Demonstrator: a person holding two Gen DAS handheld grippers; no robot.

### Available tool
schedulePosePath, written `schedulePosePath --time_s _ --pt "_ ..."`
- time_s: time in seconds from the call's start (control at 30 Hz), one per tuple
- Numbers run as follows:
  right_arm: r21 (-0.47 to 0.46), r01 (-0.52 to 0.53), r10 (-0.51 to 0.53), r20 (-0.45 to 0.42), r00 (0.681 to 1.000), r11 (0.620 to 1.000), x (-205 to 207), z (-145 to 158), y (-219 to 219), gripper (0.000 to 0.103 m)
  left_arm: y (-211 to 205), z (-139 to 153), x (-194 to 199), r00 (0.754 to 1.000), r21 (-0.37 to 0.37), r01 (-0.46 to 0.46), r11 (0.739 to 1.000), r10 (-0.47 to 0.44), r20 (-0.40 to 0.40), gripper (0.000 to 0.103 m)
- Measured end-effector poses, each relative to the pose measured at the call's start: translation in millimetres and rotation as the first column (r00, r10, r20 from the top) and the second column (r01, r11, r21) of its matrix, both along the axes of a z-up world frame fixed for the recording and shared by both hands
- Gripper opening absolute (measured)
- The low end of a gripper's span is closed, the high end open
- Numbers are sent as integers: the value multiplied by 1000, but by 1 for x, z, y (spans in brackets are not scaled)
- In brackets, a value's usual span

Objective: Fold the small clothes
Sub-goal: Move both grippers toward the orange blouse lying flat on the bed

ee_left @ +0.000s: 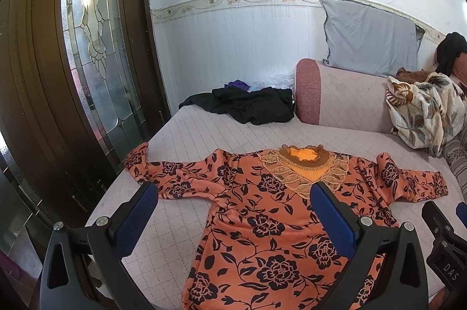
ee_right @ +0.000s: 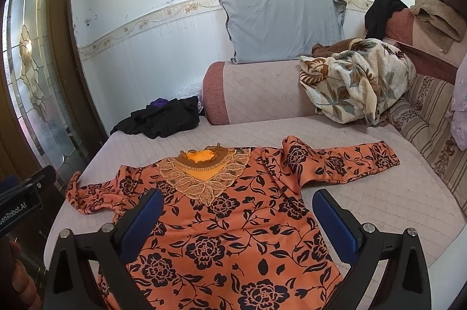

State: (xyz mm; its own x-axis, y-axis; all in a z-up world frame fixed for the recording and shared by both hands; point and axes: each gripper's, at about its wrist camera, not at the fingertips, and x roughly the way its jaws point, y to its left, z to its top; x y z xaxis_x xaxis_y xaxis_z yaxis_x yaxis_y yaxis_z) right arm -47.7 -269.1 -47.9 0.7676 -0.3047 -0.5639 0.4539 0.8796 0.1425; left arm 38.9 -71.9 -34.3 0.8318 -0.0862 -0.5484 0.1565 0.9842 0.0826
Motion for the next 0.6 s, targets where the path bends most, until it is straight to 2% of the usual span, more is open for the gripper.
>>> schedulePosePath --time_s 0.37,0.6 --pt "50 52 -50 -37 998 997 17 -23 -32 103 -29 -19 21 999 28 29 999 -28 -39 103" --pt "39 69 -67 -30 997 997 18 -22 -39 103 -39 -20 25 998 24 48 999 -47 -35 103"
